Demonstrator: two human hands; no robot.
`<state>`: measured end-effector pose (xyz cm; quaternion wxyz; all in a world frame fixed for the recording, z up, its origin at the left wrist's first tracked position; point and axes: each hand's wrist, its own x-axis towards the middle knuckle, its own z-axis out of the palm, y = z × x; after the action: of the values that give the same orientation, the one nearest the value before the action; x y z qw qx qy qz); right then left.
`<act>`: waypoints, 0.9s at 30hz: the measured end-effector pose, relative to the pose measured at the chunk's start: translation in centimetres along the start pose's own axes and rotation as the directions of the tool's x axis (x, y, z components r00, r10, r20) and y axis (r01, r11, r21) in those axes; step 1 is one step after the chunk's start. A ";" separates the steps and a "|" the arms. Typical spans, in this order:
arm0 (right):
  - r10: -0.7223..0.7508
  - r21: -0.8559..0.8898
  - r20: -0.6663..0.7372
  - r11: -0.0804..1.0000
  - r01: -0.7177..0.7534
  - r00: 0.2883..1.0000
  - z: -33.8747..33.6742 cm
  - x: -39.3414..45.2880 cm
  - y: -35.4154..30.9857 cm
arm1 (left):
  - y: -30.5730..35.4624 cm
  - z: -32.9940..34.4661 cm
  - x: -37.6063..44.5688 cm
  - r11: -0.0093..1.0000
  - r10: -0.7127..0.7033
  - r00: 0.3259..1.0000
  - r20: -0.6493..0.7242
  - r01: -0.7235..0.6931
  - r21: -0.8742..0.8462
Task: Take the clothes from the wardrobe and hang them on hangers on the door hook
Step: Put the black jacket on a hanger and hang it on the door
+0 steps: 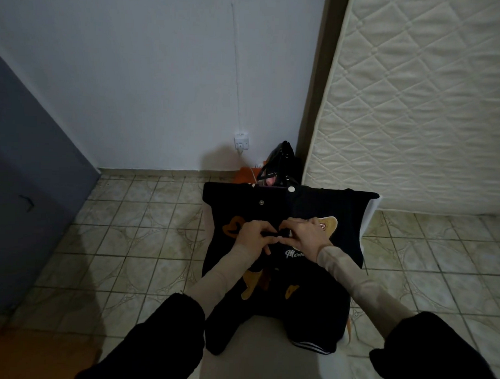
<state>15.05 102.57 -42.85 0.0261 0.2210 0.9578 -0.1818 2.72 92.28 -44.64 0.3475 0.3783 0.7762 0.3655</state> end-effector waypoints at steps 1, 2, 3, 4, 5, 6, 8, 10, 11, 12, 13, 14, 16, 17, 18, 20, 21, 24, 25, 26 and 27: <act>-0.004 -0.004 -0.003 1.000 0.004 1.000 0.0 0.0 0.0 | 0.0 0.0 0.0 1.000 -0.001 1.000 0.004 0.001 0.009; -0.008 -0.009 -0.004 1.000 0.008 1.000 -0.1 -0.1 0.0 | 0.1 0.0 0.0 1.000 -0.001 1.000 0.008 0.001 0.021; -0.009 -0.015 -0.004 1.000 0.009 1.000 -0.1 -0.1 -0.1 | 0.1 -0.1 -0.1 0.999 0.002 1.000 0.013 -0.002 0.033; -0.009 -0.022 -0.003 1.000 0.009 1.000 -0.1 -0.1 -0.1 | 0.2 -0.1 -0.1 0.999 0.006 1.000 0.018 -0.007 0.040; -0.008 -0.028 -0.002 1.000 0.008 1.000 -0.1 -0.1 -0.1 | 0.2 -0.2 -0.1 0.999 0.007 1.000 0.024 -0.008 0.043; -0.008 -0.037 0.000 0.999 0.008 1.000 -0.1 -0.1 -0.2 | 0.2 -0.2 -0.1 0.999 0.007 1.000 0.029 -0.008 0.047; -0.009 -0.068 0.009 0.998 0.009 1.000 -0.2 -0.1 -0.3 | 0.3 -0.3 -0.2 0.996 0.017 0.999 0.033 -0.020 0.084; -0.017 -0.131 0.022 0.991 0.020 1.000 -0.4 0.1 -0.4 | 0.5 -0.4 -0.3 0.984 0.041 0.998 0.048 -0.048 0.173; -0.023 -0.169 0.026 0.985 0.027 0.999 -0.6 0.1 -0.5 | 0.7 -0.6 -0.4 0.973 0.052 0.997 0.055 -0.063 0.224; -0.028 -0.200 0.025 0.979 0.033 0.999 -0.8 0.2 -0.5 | 1.0 -0.8 -0.5 0.960 0.065 0.996 0.055 -0.077 0.268; -0.029 -0.219 0.017 0.975 0.032 0.999 -1.2 0.3 -0.5 | 1.2 -1.1 -0.5 0.950 0.084 0.995 0.045 -0.094 0.299; -0.026 -0.230 0.001 0.973 0.026 1.000 -1.5 0.4 -0.5 | 1.5 -1.4 -0.5 0.943 0.110 0.994 0.026 -0.113 0.314; -0.021 -0.238 -0.056 0.971 0.007 0.998 -2.5 0.6 -0.4 | 2.3 -2.2 -0.5 0.931 0.181 0.983 -0.038 -0.159 0.327; -0.018 -0.225 -0.095 0.974 -0.003 0.995 -3.1 0.9 -0.3 | 2.7 -2.6 -0.3 0.920 0.225 0.972 -0.075 -0.186 0.346; -0.015 -0.199 -0.141 0.980 -0.014 0.990 -3.7 1.2 -0.1 | 3.2 -3.1 0.0 0.901 0.269 0.957 -0.105 -0.212 0.378; -0.012 -0.145 -0.236 0.989 -0.023 0.972 -5.0 2.1 0.2 | 4.0 -4.2 0.5 0.849 0.339 0.931 -0.136 -0.241 0.470; -0.009 -0.129 -0.269 0.991 -0.027 0.963 -5.6 2.5 0.3 | 4.3 -4.8 0.8 0.823 0.361 0.923 -0.134 -0.247 0.512; 0.044 -0.087 -0.236 0.994 -0.066 0.971 -7.0 3.9 0.4 | 4.4 -6.1 1.5 0.755 0.379 0.922 -0.076 -0.261 0.602; 0.071 -0.062 -0.186 0.995 -0.084 0.980 -7.2 4.3 0.5 | 4.3 -6.4 1.7 0.738 0.377 0.925 -0.050 -0.267 0.620; 0.097 -0.032 -0.125 0.994 -0.102 0.987 -7.2 4.7 0.8 | 4.2 -6.5 1.8 0.724 0.376 0.926 -0.027 -0.275 0.632; 0.113 -0.001 -0.068 0.994 -0.113 0.991 -7.2 5.0 1.1 | 4.1 -6.6 1.9 0.714 0.380 0.925 -0.012 -0.286 0.639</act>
<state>11.25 108.12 -37.13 0.0044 0.2809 0.9445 -0.1704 -2.21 93.72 -38.46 0.0738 0.5785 0.7945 0.1692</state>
